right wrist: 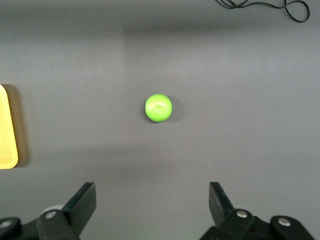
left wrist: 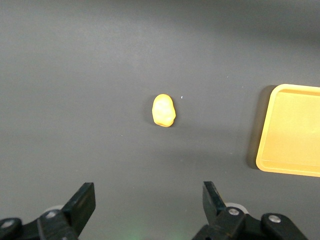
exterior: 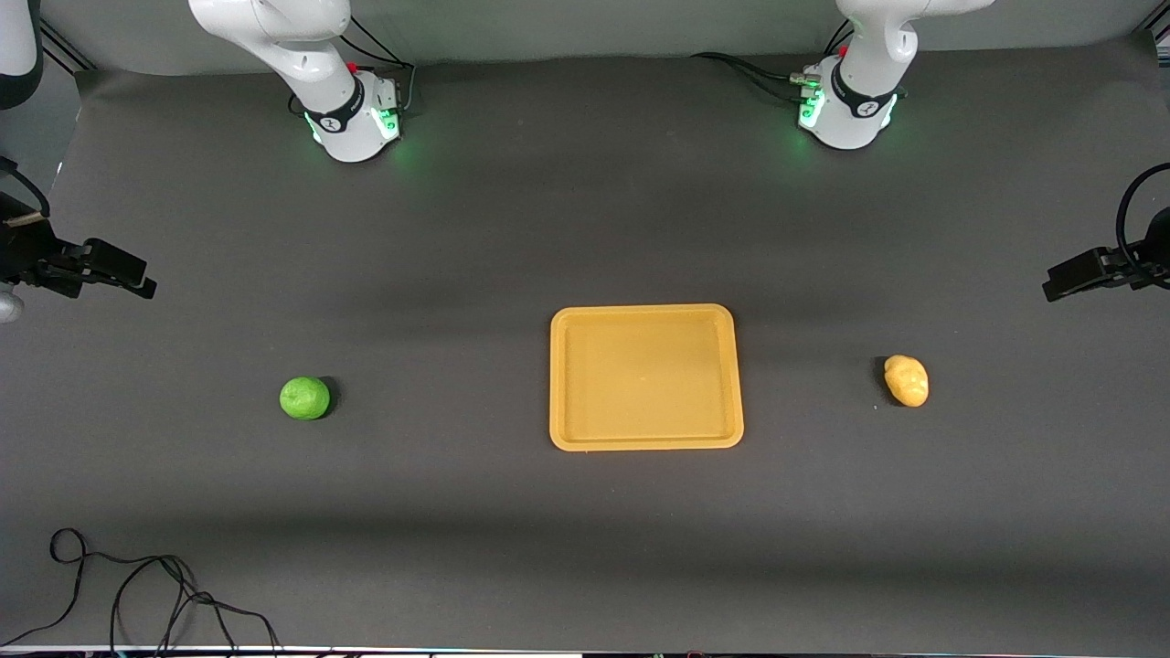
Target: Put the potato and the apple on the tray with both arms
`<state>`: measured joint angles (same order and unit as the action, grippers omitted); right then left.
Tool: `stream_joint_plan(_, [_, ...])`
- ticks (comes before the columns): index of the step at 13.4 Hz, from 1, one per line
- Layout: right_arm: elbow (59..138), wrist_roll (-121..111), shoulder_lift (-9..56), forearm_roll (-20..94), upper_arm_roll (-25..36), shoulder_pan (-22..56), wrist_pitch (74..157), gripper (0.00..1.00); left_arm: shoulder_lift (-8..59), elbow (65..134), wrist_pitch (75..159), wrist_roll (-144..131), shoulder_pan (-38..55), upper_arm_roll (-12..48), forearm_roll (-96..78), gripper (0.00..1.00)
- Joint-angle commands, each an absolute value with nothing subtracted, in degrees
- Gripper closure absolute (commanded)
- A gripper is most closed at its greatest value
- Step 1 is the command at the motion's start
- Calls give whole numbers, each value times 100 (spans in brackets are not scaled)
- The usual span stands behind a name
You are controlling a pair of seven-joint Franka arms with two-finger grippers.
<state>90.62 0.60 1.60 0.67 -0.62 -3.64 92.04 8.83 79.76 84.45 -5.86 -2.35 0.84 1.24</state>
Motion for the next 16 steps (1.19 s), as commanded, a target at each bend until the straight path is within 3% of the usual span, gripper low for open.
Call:
stream_joint_plan(1, [9018, -70, 123, 9, -79, -387, 9176, 0, 861, 7998, 8525, -694, -237, 88, 149, 3])
stream_joint_plan(9, [9009, -70, 132, 9, -79, -361, 9193, 0, 914, 8007, 8578, -686, -316, 88, 141, 4])
stream_joint_plan(16, [9018, -105, 141, 9, -88, -352, 9202, 0, 1493, 8339, 9709, -694, -360, 88, 141, 4])
